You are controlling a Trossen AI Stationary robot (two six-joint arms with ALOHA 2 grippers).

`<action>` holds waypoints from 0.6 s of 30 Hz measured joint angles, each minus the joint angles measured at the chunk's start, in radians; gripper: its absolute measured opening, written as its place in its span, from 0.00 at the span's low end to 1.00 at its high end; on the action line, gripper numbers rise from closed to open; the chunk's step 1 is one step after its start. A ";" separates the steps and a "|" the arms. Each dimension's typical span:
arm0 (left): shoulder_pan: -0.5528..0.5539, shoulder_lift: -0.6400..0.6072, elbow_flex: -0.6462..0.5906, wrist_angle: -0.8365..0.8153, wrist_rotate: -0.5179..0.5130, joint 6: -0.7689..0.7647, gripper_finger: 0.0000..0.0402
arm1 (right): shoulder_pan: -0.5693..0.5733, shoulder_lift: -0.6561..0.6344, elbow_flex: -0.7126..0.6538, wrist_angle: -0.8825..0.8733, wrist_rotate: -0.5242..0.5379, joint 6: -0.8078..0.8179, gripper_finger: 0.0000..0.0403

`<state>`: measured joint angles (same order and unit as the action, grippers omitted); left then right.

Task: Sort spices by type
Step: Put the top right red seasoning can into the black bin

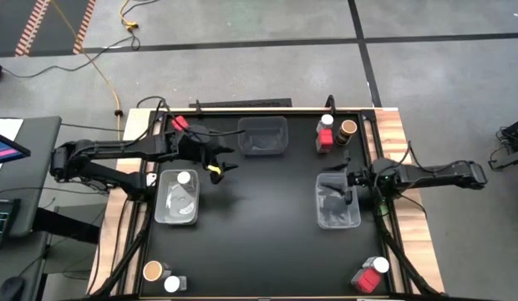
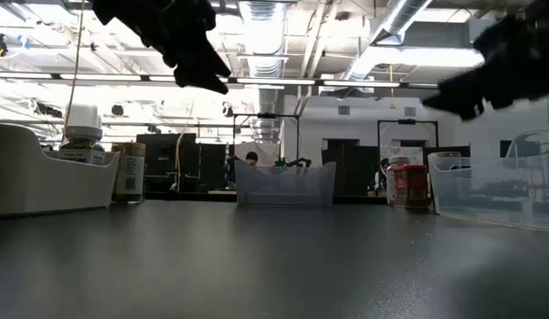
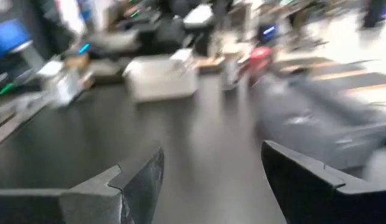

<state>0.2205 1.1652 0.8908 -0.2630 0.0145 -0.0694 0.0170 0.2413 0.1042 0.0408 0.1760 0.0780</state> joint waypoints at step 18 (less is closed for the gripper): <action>0.032 -0.018 -0.005 -0.026 0.042 0.160 0.68 | -0.063 0.482 0.606 -0.400 0.490 0.265 0.73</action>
<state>0.2524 1.1474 0.8862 -0.2887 0.0561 0.0905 -0.0461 0.7230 0.7101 -0.3596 0.6659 0.3426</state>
